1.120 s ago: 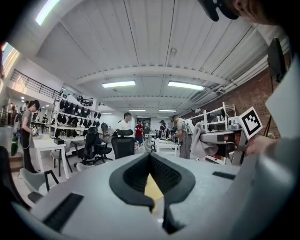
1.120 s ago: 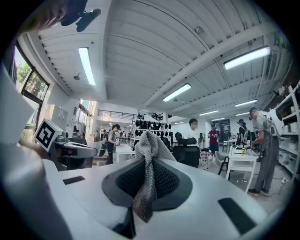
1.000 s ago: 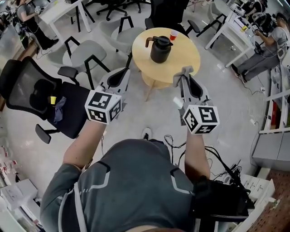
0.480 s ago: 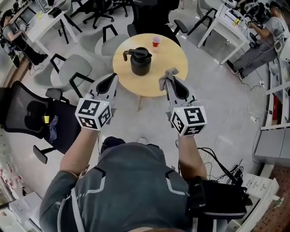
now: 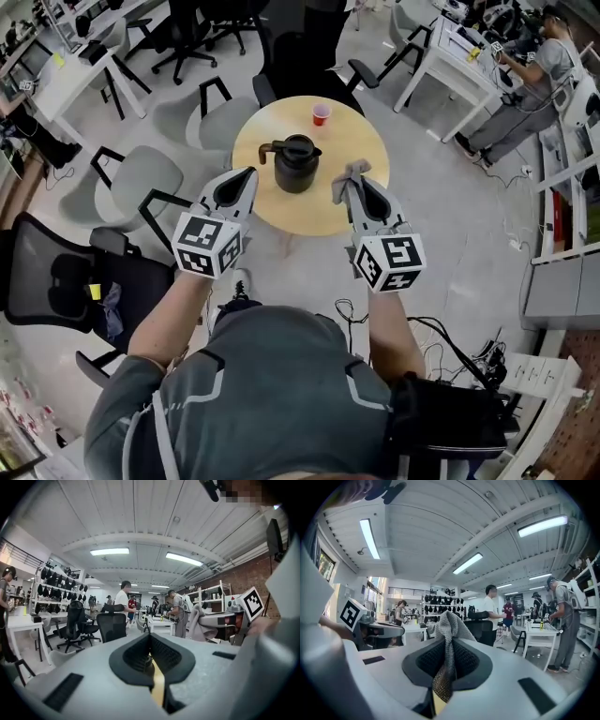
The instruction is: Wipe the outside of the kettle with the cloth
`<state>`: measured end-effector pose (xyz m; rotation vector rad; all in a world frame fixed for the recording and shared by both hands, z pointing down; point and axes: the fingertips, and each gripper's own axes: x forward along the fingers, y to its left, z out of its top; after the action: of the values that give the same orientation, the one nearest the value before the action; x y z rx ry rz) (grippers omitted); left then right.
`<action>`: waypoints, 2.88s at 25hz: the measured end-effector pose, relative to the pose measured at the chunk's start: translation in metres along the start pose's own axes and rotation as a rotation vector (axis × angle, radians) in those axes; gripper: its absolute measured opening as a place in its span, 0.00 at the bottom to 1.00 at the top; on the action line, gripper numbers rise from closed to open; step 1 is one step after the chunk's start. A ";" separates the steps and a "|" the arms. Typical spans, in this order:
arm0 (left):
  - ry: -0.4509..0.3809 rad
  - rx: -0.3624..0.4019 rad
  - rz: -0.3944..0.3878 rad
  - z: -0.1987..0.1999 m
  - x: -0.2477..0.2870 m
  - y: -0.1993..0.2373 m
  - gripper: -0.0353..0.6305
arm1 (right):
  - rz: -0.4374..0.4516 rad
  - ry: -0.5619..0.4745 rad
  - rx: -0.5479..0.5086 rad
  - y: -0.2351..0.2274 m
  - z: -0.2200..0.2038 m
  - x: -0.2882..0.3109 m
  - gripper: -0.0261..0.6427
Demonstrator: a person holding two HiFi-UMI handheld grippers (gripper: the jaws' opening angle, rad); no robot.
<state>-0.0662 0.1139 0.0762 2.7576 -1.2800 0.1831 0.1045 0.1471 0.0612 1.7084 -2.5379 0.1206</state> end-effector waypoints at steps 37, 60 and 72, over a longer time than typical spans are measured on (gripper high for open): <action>0.258 0.113 -0.279 -0.193 0.151 0.158 0.07 | -0.231 0.267 0.094 0.078 -0.221 0.249 0.12; 0.253 0.094 -0.289 -0.234 0.172 0.149 0.07 | -0.499 0.142 0.156 0.053 -0.256 0.274 0.11; 0.253 0.078 -0.270 -0.229 0.171 0.131 0.07 | -0.471 0.136 0.177 0.050 -0.256 0.251 0.11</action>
<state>-0.0728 -0.0681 0.3328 2.8208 -0.8485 0.5479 -0.0307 -0.0374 0.3420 2.2240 -2.0178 0.4218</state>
